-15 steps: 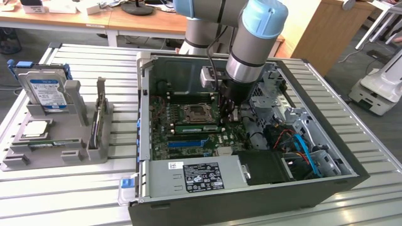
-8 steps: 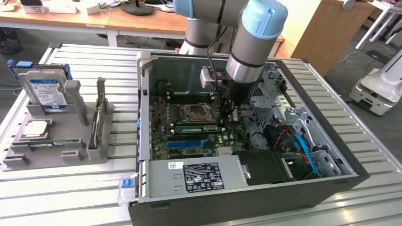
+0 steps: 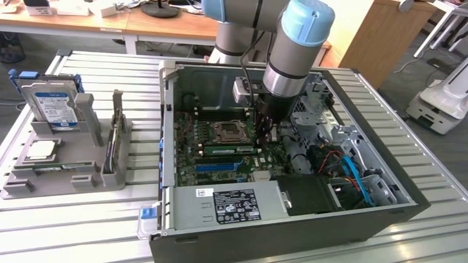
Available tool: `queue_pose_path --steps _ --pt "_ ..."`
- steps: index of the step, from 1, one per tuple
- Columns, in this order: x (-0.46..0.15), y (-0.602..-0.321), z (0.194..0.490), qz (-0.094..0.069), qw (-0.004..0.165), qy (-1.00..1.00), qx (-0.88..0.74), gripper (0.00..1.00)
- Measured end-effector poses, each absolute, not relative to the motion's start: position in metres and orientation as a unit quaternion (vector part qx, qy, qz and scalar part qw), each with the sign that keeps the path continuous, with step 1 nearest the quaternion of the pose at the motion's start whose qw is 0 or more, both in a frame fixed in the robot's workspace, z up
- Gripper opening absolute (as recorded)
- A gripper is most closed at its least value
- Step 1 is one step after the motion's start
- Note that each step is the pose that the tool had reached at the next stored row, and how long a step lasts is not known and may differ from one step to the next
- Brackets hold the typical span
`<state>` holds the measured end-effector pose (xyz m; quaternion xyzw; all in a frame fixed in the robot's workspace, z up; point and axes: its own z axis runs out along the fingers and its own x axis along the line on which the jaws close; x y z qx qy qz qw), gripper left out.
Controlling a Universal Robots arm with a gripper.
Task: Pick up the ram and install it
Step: 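Press down the ram until it locks into place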
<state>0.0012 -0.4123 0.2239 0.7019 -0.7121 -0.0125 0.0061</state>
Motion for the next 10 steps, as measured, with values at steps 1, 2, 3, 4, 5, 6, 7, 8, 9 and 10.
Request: queue_pose_path --steps 1,2,3,4,5,6,7,8,9,10 --pt "0.0013 -0.4123 0.2239 -0.012 0.006 -0.712 0.702 0.11" --pt "0.0013 -0.4122 0.2237 -0.012 0.006 -0.712 0.702 0.11" --pt "0.0013 -0.4122 0.2232 -0.013 0.006 -0.712 0.702 0.11" --pt "0.0013 -0.4122 0.2229 -0.012 0.006 -0.712 0.702 0.11" --pt "0.0013 -0.4122 0.2229 -0.012 0.006 -0.712 0.702 0.11" --pt "0.0013 -0.4123 0.2229 -0.012 0.006 -0.712 0.702 0.11" --pt "0.0013 -0.4123 0.2229 -0.012 0.006 -0.712 0.702 0.11" --pt "0.0012 -0.4123 0.2229 -0.012 0.006 -0.712 0.702 0.11" --pt "0.0013 -0.4123 0.2228 -0.012 0.006 -0.712 0.702 0.11" --pt "0.0012 -0.4123 0.2226 -0.012 0.006 -0.712 0.702 0.11"
